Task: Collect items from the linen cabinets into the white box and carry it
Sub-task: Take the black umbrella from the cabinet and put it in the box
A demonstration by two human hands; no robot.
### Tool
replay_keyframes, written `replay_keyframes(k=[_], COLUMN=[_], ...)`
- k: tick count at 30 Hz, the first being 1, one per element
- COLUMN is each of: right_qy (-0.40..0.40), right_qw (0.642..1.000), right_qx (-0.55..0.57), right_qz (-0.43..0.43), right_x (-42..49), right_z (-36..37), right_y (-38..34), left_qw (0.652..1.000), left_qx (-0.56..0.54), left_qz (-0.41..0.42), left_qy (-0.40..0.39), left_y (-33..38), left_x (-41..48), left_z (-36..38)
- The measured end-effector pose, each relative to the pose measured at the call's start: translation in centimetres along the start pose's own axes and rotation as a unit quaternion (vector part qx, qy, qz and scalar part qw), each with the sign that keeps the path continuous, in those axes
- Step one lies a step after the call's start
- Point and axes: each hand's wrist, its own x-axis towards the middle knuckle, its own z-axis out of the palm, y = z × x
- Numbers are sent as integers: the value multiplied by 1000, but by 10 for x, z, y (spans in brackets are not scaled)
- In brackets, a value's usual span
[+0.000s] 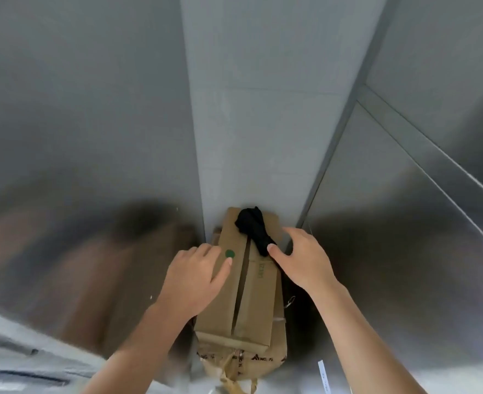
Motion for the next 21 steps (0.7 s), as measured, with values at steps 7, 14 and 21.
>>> replay_keyframes(k=[7, 14, 21], right_qy=[-14, -58, -90], right_qw=[999, 994, 990], right_qx=[14, 24, 50], right_qz=[50, 84, 101], right_x=[53, 90, 140], right_z=[37, 74, 138], right_y=[31, 65, 101], left_qw=[997, 990, 983], left_qx=[-73, -123, -157], left_qz=[-14, -58, -97], left_qy=[-19, -39, -19], left_y=[-3, -8, -13], left_x=[37, 55, 94], left_z=[46, 78, 117])
